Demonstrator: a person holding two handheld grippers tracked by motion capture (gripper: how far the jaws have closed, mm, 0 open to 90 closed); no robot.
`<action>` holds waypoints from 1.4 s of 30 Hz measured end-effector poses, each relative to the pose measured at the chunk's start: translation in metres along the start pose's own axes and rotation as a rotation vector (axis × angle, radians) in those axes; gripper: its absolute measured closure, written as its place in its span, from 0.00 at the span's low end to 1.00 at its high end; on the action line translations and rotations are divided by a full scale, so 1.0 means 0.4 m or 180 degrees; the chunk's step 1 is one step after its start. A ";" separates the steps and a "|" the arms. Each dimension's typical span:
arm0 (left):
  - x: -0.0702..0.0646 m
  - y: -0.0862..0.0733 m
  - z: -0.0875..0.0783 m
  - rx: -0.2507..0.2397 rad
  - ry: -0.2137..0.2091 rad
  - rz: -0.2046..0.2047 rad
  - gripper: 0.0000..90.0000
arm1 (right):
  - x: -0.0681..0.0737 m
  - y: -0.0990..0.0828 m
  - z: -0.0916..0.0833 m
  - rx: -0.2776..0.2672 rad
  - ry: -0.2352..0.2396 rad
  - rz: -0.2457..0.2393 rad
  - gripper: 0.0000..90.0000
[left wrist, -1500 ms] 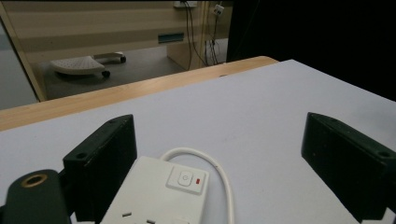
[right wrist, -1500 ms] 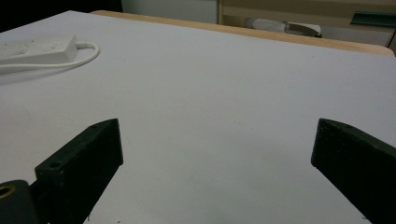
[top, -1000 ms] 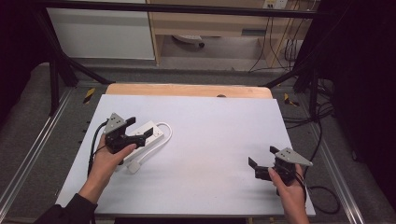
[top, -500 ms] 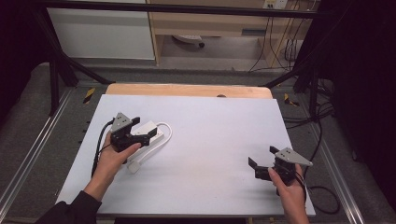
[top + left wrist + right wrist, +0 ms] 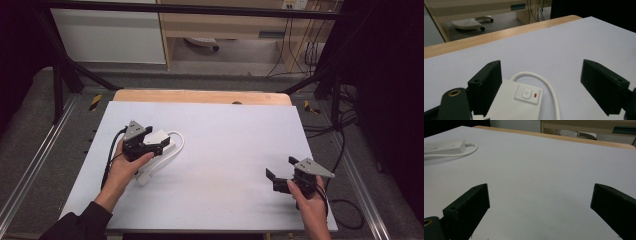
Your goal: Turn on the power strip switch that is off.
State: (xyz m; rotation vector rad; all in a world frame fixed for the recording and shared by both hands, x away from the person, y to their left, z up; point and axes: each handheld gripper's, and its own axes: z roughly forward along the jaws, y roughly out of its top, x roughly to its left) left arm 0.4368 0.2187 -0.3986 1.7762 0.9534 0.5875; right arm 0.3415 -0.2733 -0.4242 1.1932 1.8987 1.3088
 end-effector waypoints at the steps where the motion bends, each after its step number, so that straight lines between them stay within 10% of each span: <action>1: 0.002 -0.001 0.001 0.0012 0.0002 0.0008 0.20 | 0.000 0.000 0.000 0.0003 0.0002 0.0003 0.03; 19: 0.022 -0.028 0.025 0.0308 0.0081 0.0095 0.28 | 0.000 -0.001 0.002 0.0024 0.0012 0.0011 0.03; 42: 0.012 -0.032 0.011 0.0500 -0.0049 0.0221 0.65 | 0.001 -0.002 0.003 0.0045 0.0024 0.0014 0.03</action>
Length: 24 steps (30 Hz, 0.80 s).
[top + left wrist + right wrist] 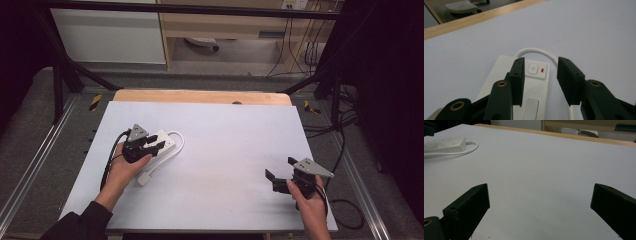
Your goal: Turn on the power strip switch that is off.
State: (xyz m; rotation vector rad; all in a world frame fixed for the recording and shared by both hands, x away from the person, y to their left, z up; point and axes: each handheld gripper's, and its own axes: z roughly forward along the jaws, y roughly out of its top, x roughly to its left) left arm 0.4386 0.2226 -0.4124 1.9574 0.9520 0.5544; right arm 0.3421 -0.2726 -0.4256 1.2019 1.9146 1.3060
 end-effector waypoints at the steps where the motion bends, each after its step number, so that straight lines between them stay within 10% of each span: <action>1: -0.002 0.000 0.000 0.0006 -0.0007 0.0008 0.67 | 0.000 0.000 0.000 -0.0001 0.0001 0.0003 0.03; 24: 0.009 -0.009 -0.007 0.0134 -0.0062 -0.0052 0.93 | 0.001 0.000 0.000 -0.0002 0.0002 -0.0004 0.03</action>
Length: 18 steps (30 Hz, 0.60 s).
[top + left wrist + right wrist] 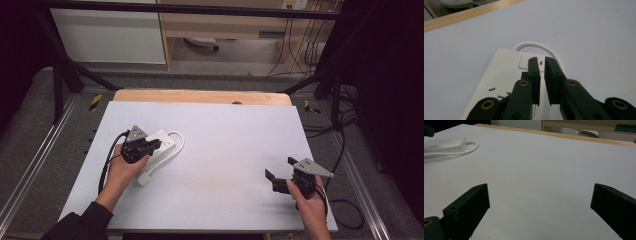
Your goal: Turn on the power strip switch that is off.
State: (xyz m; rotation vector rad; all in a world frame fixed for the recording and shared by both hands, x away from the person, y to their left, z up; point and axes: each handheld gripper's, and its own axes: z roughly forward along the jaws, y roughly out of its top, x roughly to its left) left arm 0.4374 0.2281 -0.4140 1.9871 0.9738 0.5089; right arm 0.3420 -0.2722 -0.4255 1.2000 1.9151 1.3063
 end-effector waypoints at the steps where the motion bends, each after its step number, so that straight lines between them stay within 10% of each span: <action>1: 0.001 -0.001 0.001 0.0023 -0.0010 -0.0021 0.94 | 0.000 0.000 0.000 0.0001 -0.0001 0.0001 0.03; 18: 0.010 -0.012 0.010 0.0174 0.0000 0.0000 1.00 | 0.000 0.000 -0.001 0.0004 -0.0006 -0.0014 0.03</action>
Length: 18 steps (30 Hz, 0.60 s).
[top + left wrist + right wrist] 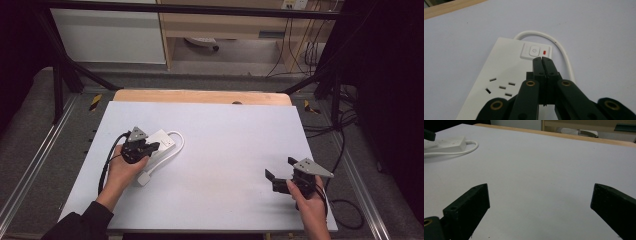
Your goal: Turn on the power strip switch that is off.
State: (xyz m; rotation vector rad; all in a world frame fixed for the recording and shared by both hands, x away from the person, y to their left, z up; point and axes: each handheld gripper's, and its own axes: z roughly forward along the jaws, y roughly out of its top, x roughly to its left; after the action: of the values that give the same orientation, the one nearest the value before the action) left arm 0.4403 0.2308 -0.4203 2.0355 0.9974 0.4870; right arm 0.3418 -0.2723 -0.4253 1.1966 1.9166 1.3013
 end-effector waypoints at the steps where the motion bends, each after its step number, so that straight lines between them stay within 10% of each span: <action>1: 0.001 -0.001 0.000 0.0008 -0.0001 0.0001 1.00 | 0.000 0.000 0.000 0.0000 0.0001 0.0003 0.03; 18: 0.008 -0.013 0.012 0.0066 -0.0006 -0.0022 1.00 | 0.002 -0.001 0.003 0.0020 0.0008 -0.0001 0.03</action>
State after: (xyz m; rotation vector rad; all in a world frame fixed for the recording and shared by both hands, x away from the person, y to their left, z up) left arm 0.4428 0.2328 -0.4275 2.0499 1.0119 0.4730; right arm 0.3421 -0.2712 -0.4259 1.1982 1.9237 1.2981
